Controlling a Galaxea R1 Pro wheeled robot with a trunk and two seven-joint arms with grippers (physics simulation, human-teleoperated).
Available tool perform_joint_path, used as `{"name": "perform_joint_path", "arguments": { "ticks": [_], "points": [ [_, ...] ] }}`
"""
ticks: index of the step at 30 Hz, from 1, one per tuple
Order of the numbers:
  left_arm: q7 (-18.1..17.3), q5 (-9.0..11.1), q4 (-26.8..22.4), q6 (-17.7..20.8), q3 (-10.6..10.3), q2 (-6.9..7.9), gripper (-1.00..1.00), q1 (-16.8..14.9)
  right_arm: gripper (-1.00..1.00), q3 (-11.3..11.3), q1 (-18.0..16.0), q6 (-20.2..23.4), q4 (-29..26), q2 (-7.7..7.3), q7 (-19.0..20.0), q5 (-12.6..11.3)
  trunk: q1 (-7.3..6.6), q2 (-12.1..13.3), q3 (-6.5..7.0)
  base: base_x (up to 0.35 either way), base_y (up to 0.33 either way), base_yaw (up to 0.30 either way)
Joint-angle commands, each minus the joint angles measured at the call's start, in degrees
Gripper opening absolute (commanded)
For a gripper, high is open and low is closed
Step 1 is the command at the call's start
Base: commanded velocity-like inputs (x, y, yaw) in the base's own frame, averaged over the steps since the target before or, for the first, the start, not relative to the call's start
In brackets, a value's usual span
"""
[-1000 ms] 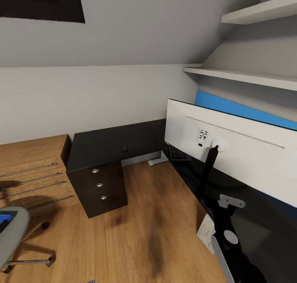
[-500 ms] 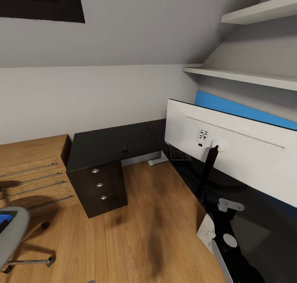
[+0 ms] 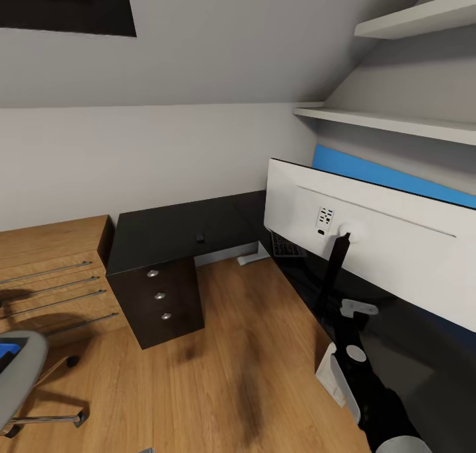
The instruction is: In the bedroom, organize the workspace by keeping the computer under the desk, ensuring the monitor is on the desk, placing the keyboard on the desk next to the monitor, placing the mouse on the desk next to the keyboard, moving the folder from the swivel chair onto the desk next to the mouse, stacking the notebook on top of the folder with the pen on top of the notebook, and positioning the swivel chair next to the desk.
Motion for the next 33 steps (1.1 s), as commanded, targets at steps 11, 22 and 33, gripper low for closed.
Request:
{"name": "perform_joint_path", "arguments": {
  "ticks": [11,22,33],
  "points": [
    [0.2,0.23,0.02,-0.2,-0.19,0.0,1.0,-0.03,1.0,0.07,-3.6,2.99,1.82,-0.14,-0.1,0.07,0.0,-0.04,-0.06,0.0,0.0,0.0],
    [0.2,0.23,0.02,-0.18,-0.19,0.0,1.0,-0.03,1.0,0.07,-5.11,3.54,2.12,-0.75,-0.12,0.14,0.0,-0.04,-0.06,0.0,0.0,0.0],
    [0.2,0.23,0.02,-0.17,-0.19,0.0,1.0,-0.03,1.0,-0.05,-8.88,3.45,3.54,-1.19,-0.19,0.0,0.0,-0.04,-0.06,0.0,0.0,0.0]
  ]
}}
